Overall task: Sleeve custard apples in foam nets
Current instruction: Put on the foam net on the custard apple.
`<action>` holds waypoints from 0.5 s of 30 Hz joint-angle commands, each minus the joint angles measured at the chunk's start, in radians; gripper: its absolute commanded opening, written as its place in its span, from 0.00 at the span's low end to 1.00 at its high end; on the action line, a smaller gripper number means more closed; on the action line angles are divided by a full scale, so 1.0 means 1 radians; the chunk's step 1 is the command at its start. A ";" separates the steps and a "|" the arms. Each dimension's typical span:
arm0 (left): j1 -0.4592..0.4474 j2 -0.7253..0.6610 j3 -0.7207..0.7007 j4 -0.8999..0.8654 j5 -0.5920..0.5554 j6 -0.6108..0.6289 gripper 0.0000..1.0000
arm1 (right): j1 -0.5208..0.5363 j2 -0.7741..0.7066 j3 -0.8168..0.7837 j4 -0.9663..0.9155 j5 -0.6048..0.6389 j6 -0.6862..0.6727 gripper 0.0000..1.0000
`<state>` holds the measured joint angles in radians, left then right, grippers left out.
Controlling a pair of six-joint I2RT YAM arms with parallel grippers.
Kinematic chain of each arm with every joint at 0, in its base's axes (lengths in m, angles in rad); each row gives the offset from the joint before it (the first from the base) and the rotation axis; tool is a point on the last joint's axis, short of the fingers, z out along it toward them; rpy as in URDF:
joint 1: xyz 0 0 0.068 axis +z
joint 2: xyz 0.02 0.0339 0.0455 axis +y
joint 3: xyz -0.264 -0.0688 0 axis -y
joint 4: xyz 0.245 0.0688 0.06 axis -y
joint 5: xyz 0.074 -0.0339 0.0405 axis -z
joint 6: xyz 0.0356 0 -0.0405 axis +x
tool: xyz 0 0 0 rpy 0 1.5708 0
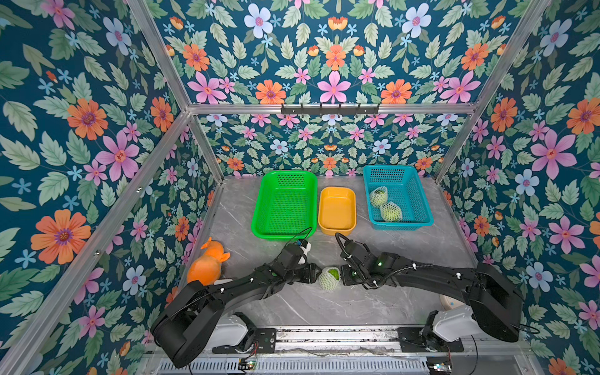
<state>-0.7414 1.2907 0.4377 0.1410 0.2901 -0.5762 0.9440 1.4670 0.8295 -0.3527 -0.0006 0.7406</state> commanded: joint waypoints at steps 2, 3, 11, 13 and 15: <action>0.000 0.018 0.002 0.022 0.017 0.001 0.58 | -0.001 0.032 0.012 0.014 0.005 0.040 0.25; 0.001 0.022 0.003 0.020 0.016 0.002 0.58 | -0.001 0.040 0.015 0.003 0.009 0.044 0.25; 0.000 0.066 0.007 -0.006 0.007 0.015 0.57 | -0.001 0.088 0.022 0.022 0.001 0.040 0.24; 0.000 0.082 0.011 -0.018 0.001 0.018 0.57 | -0.002 0.104 0.027 0.029 -0.003 0.040 0.25; 0.000 0.096 0.015 -0.030 -0.002 0.021 0.56 | -0.001 0.122 0.036 0.027 -0.009 0.039 0.25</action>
<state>-0.7406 1.3712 0.4480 0.1562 0.2855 -0.5690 0.9413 1.5726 0.8547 -0.3473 0.0055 0.7673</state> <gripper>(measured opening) 0.563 0.246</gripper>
